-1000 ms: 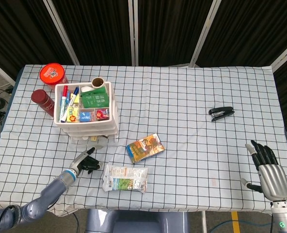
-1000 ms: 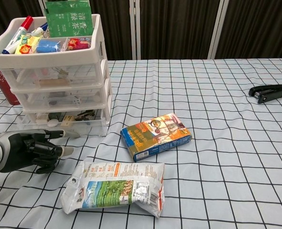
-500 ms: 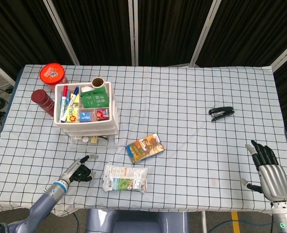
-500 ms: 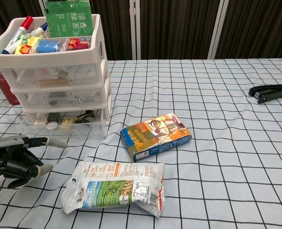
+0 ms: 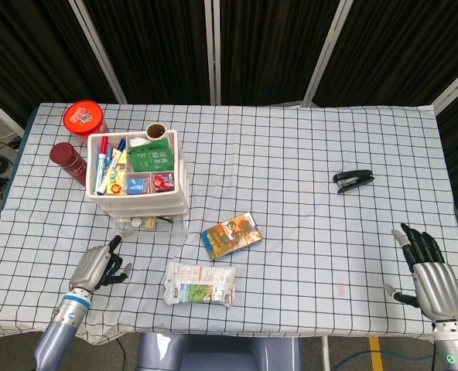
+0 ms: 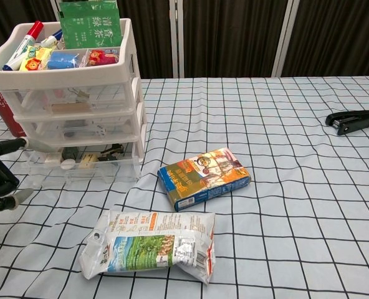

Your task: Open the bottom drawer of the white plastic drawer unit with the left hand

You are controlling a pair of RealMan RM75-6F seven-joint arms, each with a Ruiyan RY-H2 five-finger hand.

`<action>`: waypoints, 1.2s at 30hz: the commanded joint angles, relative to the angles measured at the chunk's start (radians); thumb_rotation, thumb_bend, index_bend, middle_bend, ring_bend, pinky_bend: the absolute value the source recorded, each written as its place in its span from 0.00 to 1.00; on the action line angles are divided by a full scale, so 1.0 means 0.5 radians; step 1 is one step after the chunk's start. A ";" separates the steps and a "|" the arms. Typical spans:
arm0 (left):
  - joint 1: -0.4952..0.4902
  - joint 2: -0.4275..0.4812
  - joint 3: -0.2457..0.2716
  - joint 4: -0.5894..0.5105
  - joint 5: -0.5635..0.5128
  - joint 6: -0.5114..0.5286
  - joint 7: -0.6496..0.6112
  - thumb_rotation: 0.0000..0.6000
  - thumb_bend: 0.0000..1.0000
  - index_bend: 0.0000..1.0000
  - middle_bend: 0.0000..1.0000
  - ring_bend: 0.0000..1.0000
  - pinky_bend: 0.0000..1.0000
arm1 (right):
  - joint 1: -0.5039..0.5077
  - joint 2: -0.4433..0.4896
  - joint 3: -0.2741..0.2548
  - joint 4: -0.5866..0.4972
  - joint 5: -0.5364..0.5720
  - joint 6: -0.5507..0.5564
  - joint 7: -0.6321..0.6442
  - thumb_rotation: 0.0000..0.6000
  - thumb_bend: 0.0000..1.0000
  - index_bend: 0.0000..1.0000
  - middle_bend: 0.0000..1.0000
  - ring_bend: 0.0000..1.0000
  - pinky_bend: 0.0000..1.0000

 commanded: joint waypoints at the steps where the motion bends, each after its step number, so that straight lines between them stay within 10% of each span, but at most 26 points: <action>1: 0.015 -0.028 -0.060 -0.012 -0.057 0.124 0.267 1.00 0.48 0.13 0.93 0.95 0.81 | 0.000 0.001 0.000 -0.001 0.002 -0.002 0.001 1.00 0.03 0.00 0.00 0.00 0.00; 31: -0.291 -0.005 -0.193 -0.018 -0.932 -0.206 0.737 1.00 0.48 0.13 0.93 0.95 0.81 | 0.001 0.003 0.001 -0.006 0.007 -0.009 -0.004 1.00 0.03 0.00 0.00 0.00 0.00; 36: -0.315 0.002 -0.175 -0.047 -0.954 -0.215 0.746 1.00 0.48 0.34 0.96 0.95 0.82 | 0.001 0.007 0.001 -0.008 0.009 -0.010 0.002 1.00 0.03 0.00 0.00 0.00 0.00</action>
